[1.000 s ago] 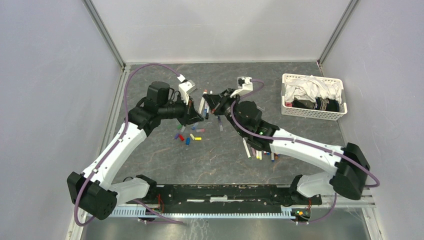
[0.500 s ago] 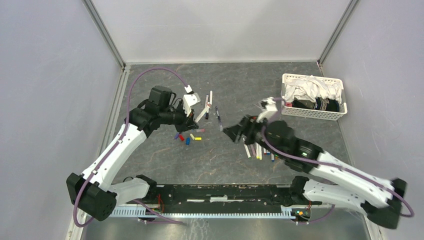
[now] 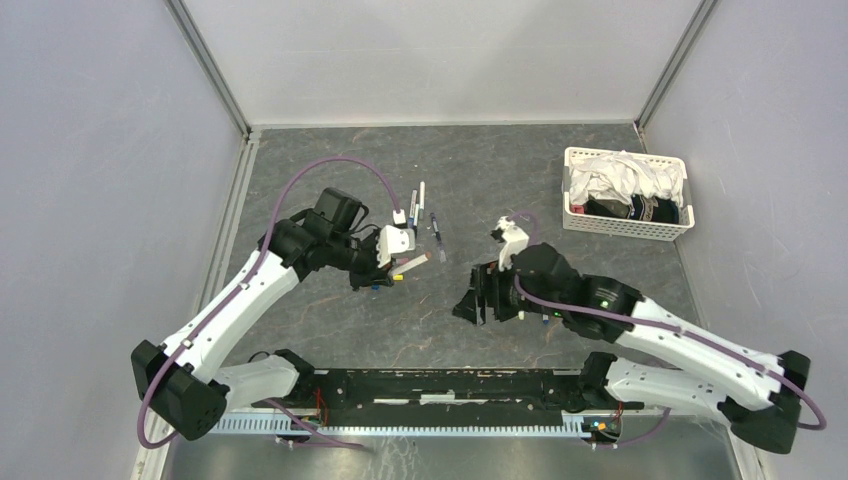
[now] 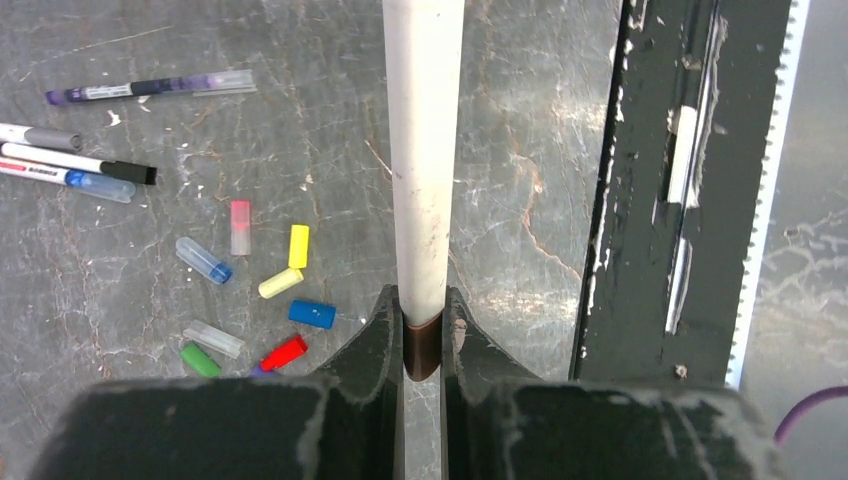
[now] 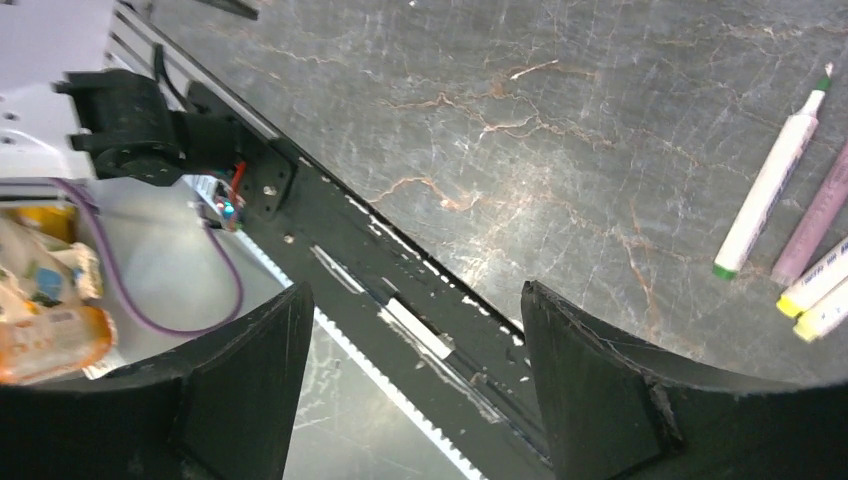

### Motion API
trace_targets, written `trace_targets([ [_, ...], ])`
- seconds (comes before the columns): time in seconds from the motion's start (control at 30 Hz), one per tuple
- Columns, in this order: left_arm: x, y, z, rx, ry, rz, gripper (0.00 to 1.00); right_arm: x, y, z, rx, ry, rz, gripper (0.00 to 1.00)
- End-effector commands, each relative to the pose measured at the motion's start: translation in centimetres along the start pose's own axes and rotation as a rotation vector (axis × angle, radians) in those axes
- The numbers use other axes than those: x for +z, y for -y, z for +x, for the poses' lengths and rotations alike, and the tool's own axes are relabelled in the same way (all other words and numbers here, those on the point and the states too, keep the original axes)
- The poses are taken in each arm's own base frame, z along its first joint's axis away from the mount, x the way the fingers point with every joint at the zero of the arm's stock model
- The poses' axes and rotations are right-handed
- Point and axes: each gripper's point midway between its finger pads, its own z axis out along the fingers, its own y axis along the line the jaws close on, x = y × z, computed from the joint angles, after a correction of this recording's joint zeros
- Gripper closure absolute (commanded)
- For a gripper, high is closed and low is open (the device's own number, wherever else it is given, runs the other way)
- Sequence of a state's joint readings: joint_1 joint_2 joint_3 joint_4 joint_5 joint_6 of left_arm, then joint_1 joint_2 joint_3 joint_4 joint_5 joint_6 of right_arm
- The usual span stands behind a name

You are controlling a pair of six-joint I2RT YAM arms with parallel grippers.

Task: Open the pen caps
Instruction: Pick up the pen from the center of the board.

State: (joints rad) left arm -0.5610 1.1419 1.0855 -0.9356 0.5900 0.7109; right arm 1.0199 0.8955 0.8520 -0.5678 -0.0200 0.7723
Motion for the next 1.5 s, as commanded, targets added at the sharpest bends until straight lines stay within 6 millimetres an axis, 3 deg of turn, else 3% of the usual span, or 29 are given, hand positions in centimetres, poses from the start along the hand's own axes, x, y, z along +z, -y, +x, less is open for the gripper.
trace_targets([
  [0.0, 0.0, 0.5, 0.4, 0.100, -0.043, 0.015, 0.98, 2.8, -2.8, -3.5, -0.132, 0.086, -0.115, 0.20],
  [0.1, 0.2, 0.8, 0.2, 0.122, -0.068, 0.020, 0.98, 3.9, -4.8, -3.9, -0.131, 0.082, -0.202, 0.20],
  [0.4, 0.6, 1.1, 1.5, 0.247, -0.169, -0.002, 0.98, 3.7, -6.6, -4.5, -0.153, -0.050, -0.354, 0.22],
  [0.53, 0.8, 1.3, 1.2, 0.274, -0.174, 0.000, 0.98, 4.0, -6.7, -4.7, -0.190, -0.115, -0.379, 0.23],
  [0.77, 0.3, 1.6, 0.7, 0.355, -0.197, -0.007, 0.98, 5.9, -8.0, -4.4, -0.166, -0.216, -0.476, 0.35],
  [0.97, -0.4, 1.0, 0.1, 0.439, -0.220, -0.040, 0.98, 7.8, -7.9, -3.1, -0.152, -0.336, -0.505, 0.43],
  [1.1, -0.7, 0.7, 0.0, 0.469, -0.232, -0.059, 0.98, 8.5, -7.7, -2.5, -0.141, -0.360, -0.517, 0.55],
  [1.2, -0.9, 0.7, 0.0, 0.478, -0.230, -0.065, 0.97, 8.7, -7.6, -2.4, -0.129, -0.343, -0.519, 0.88],
  [1.23, -0.9, 0.7, 0.0, 0.480, -0.229, -0.065, 0.90, 8.7, -7.6, -2.5, -0.129, -0.331, -0.525, 1.00],
  [1.3, -0.9, 0.8, 0.1, 0.478, -0.226, -0.064, 0.71, 8.7, -7.6, -2.9, -0.131, -0.307, -0.525, 1.00],
  [1.37, -0.9, 0.9, 0.2, 0.477, -0.224, -0.064, 0.60, 8.5, -7.5, -3.0, -0.136, -0.293, -0.528, 1.00],
  [1.47, -1.0, 0.8, 0.5, 0.480, -0.227, -0.079, 0.55, 7.9, -7.2, -3.1, -0.143, -0.273, -0.531, 1.00],
])
